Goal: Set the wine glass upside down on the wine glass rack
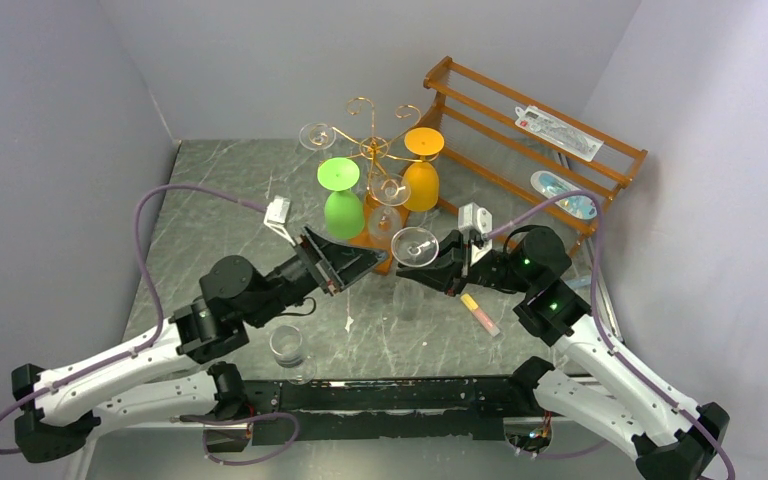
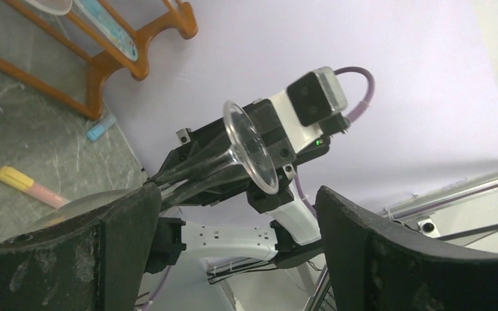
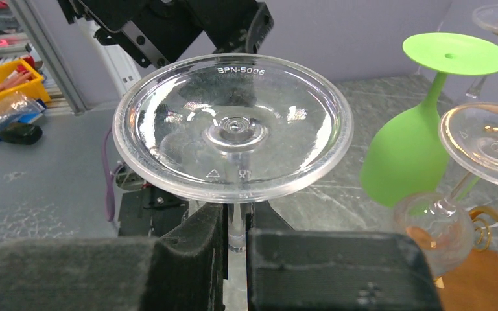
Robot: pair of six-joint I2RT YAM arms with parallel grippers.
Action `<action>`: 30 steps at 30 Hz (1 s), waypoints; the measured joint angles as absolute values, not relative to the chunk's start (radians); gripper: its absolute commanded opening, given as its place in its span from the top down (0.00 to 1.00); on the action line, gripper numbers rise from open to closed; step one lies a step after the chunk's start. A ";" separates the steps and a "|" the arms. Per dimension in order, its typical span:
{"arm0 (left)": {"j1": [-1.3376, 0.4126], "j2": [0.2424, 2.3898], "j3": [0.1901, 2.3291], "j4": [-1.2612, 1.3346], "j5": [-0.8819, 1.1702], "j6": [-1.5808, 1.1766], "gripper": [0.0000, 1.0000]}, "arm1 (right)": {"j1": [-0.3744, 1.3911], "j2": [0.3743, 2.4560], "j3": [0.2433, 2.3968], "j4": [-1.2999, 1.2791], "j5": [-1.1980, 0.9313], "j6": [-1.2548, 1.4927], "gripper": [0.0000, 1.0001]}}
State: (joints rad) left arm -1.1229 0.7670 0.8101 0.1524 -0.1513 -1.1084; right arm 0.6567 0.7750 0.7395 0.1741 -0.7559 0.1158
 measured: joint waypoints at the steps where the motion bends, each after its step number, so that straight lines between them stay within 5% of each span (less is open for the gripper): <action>1: -1.123 0.781 0.817 0.149 -0.150 -1.118 0.08 | 0.657 0.775 0.739 0.175 -0.760 0.103 1.00; 6: -1.123 0.855 0.839 0.157 -0.115 -1.147 0.11 | 0.657 0.773 0.739 0.175 -0.784 0.049 1.00; 17: -1.123 0.885 0.823 0.242 -0.100 -1.247 0.58 | 0.657 0.777 0.739 0.094 -0.865 -0.081 1.00; 25: -1.123 0.917 0.823 0.187 -0.093 -1.257 0.67 | 0.658 0.795 0.739 0.076 -0.876 -0.113 1.00; 30: -1.122 0.912 0.823 0.184 -0.093 -1.264 0.93 | 0.659 0.796 0.736 0.072 -0.875 -0.114 1.00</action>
